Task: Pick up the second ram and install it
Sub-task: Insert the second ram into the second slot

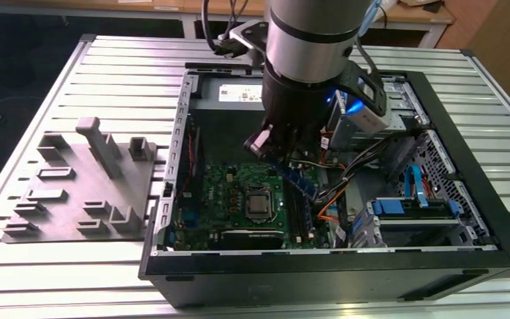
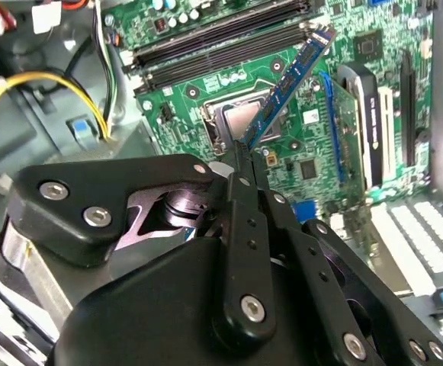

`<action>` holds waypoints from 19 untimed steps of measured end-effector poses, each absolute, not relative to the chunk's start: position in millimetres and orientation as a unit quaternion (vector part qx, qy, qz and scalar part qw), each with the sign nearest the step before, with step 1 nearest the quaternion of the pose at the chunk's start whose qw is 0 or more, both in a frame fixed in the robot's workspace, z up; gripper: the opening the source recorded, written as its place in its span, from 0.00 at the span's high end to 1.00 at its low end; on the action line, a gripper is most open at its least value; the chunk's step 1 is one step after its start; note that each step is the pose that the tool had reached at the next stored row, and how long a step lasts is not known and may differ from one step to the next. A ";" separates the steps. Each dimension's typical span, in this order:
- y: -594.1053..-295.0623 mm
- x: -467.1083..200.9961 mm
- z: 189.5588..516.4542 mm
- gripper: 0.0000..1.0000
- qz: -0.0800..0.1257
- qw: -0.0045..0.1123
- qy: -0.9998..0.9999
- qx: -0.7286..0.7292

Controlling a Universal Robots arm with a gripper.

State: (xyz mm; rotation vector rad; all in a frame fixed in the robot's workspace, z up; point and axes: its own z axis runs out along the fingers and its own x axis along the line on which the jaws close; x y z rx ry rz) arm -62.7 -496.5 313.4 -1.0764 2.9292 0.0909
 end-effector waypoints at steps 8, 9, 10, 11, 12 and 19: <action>-496.5 -62.7 312.5 0.91 0.028 0.012 0.961 -0.276; -496.4 -62.7 312.4 0.91 0.028 0.012 0.963 -0.267; -496.4 -62.7 312.3 0.91 0.028 0.012 0.966 -0.258; -496.4 -62.7 312.2 0.91 0.028 0.013 0.968 -0.250; -496.4 -62.7 312.1 0.91 0.028 0.013 0.970 -0.241; -496.4 -62.7 311.1 0.91 0.027 0.015 0.983 -0.179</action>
